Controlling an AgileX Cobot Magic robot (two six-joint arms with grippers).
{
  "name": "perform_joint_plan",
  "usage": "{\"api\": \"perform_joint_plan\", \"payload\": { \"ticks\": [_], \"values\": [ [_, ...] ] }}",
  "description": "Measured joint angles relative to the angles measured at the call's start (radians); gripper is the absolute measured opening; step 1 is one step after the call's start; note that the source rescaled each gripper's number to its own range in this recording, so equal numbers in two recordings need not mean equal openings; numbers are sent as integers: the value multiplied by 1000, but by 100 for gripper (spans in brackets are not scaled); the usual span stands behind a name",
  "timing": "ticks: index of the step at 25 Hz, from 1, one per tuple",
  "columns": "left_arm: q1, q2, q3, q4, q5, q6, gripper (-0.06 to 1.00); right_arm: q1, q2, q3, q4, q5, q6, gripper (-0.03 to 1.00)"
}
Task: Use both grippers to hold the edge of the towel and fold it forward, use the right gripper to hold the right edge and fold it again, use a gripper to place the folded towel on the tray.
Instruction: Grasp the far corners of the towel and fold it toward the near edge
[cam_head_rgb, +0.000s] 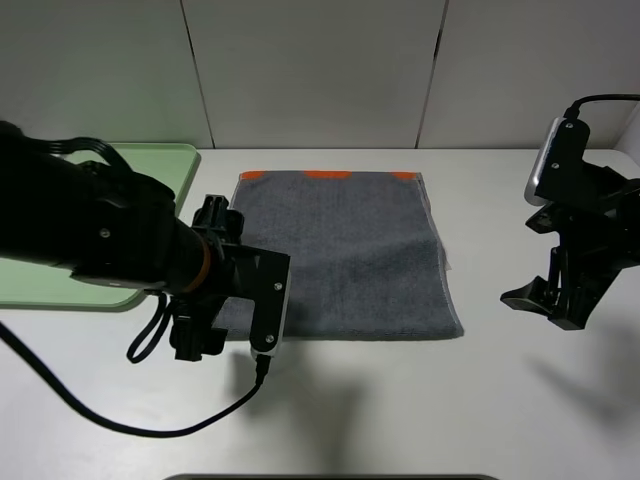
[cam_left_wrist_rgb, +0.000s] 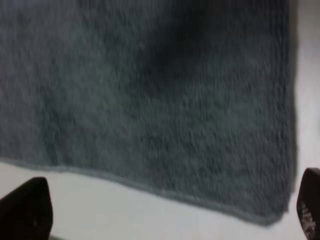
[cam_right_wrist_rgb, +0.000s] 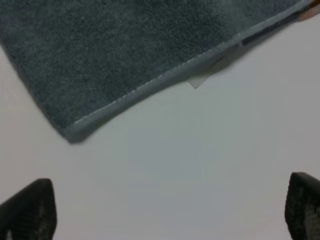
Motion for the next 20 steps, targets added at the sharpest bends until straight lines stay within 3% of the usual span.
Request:
{"api": "perform_joint_plan", "payload": {
  "ticks": [10, 20],
  "values": [
    [14, 95, -14, 30, -25, 0, 99, 4, 0, 0, 46, -1, -5, 100],
    [110, 102, -14, 32, -44, 0, 99, 172, 42, 0, 71, -42, -30, 100]
  ]
}}
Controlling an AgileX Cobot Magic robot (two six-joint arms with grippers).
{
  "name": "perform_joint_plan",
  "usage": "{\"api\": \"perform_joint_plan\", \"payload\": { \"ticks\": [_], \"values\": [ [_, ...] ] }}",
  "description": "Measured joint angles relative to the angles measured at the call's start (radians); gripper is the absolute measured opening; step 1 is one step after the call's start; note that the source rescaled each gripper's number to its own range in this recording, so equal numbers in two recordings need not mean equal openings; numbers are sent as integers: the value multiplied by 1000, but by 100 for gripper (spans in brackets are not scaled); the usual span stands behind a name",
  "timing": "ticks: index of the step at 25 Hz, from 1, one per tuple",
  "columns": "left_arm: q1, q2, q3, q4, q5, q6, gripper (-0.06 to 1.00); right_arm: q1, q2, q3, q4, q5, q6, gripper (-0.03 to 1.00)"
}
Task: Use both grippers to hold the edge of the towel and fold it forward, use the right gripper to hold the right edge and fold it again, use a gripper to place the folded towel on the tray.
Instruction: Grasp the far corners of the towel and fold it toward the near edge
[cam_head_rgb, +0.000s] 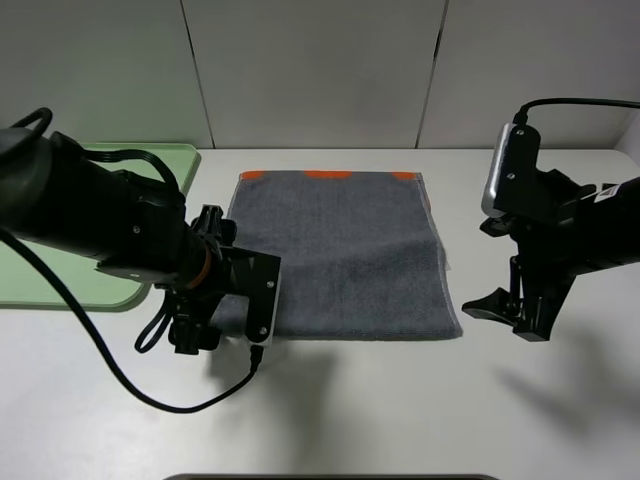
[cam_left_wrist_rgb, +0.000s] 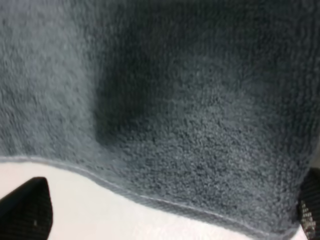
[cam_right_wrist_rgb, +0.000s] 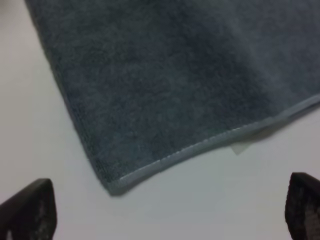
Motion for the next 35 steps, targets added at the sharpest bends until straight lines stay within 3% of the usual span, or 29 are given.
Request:
{"api": "perform_joint_plan", "payload": {
  "ticks": [19, 30, 35],
  "values": [
    [3, 0, 0, 0, -68, 0, 99, 2, 193, 1, 15, -66, 11, 100],
    [3, 0, 0, 0, -74, 0, 98, 3, 193, 1, 150, -92, -108, 100],
    [3, 0, 0, 0, -74, 0, 98, 106, 193, 1, 176, -147, -145, 100]
  ]
}}
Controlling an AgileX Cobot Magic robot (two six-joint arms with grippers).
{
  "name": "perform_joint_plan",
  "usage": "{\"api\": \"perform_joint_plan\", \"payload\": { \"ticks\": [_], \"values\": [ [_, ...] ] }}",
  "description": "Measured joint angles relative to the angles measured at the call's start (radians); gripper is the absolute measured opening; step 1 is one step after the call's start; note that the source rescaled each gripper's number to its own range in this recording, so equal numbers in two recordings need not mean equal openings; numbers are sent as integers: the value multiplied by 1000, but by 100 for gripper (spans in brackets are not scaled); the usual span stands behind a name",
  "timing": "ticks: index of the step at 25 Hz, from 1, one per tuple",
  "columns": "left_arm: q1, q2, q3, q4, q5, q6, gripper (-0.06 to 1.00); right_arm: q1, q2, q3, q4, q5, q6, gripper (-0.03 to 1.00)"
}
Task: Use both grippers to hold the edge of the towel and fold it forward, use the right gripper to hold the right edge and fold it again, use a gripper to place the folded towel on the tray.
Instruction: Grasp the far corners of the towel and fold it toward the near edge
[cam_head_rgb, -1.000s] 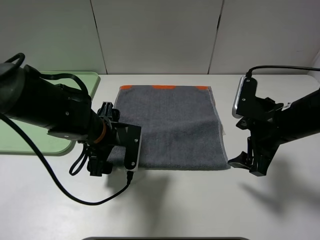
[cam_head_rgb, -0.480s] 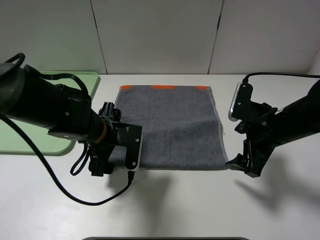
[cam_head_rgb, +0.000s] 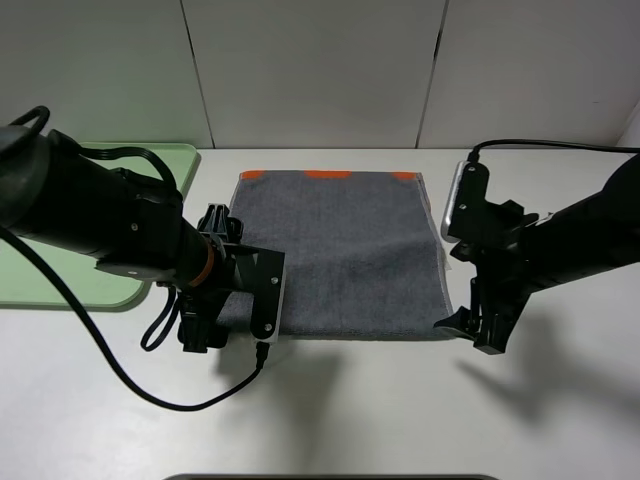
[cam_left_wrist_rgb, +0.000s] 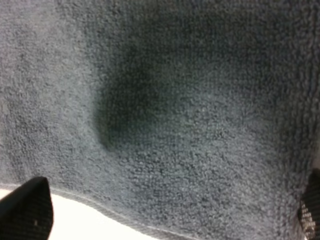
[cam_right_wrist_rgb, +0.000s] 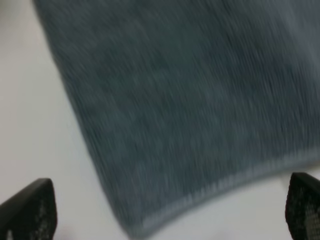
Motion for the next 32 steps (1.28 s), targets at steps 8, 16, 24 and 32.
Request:
{"api": "perform_joint_plan", "payload": {
  "ticks": [8, 16, 24, 32],
  "values": [
    [0, 0, 0, 0, 0, 0, 98, 57, 0, 0, 3, -74, 3, 100],
    [0, 0, 0, 3, 0, 0, 98, 60, 107, -1, 6, -96, 17, 100],
    [0, 0, 0, 3, 0, 0, 98, 60, 193, -2, 7, -146, 17, 100],
    [0, 0, 0, 2, 0, 0, 98, 60, 238, -4, 11, -153, 24, 100]
  ]
}}
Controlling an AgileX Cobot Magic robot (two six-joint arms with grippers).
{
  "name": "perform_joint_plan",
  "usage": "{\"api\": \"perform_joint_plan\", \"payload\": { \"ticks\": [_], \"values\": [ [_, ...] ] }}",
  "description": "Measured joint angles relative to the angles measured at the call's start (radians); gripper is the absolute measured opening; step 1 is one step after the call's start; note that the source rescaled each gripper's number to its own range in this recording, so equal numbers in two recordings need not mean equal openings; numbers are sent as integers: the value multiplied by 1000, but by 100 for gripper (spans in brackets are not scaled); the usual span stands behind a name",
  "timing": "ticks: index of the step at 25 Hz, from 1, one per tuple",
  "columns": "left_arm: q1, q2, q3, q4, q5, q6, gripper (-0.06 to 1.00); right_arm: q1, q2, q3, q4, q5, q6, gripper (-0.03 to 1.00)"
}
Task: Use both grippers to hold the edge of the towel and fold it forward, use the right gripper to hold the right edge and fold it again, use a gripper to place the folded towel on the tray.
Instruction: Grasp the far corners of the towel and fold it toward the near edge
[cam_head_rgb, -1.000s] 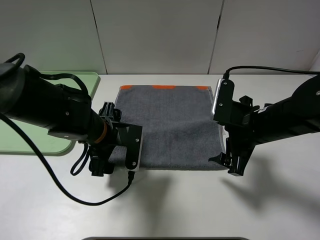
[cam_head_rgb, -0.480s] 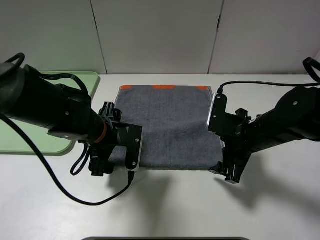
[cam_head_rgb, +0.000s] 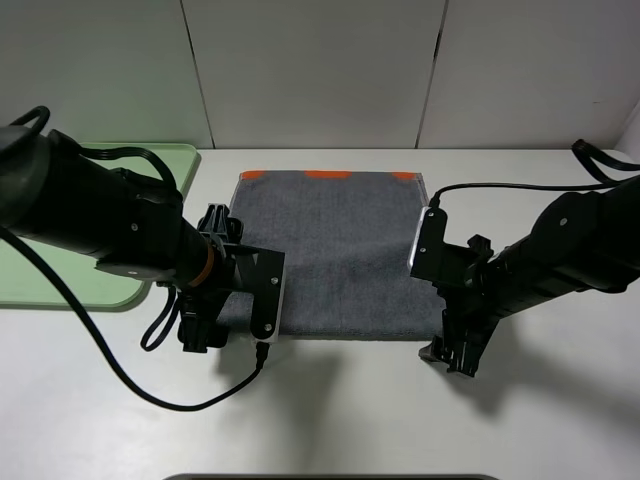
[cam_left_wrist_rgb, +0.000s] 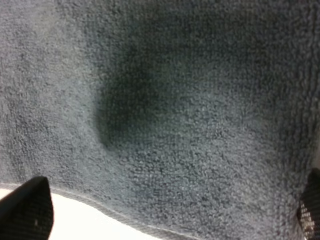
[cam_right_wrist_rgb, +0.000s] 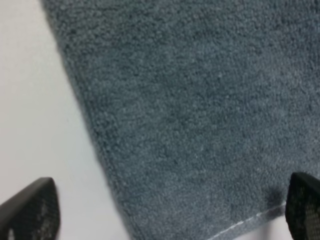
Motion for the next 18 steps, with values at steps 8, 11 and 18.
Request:
{"api": "perform_joint_plan", "payload": {
  "ticks": [8, 11, 18],
  "values": [
    [0, 0, 0, -57, 0, 0, 92, 0, 0, -1, 5, -2, 0, 100],
    [0, 0, 0, -76, 0, 0, 92, 0, 0, -1, 5, -2, 1, 100],
    [0, 0, 26, -82, 0, 50, 91, 0, 2, -1, 7, 7, 1, 88]
  ]
}}
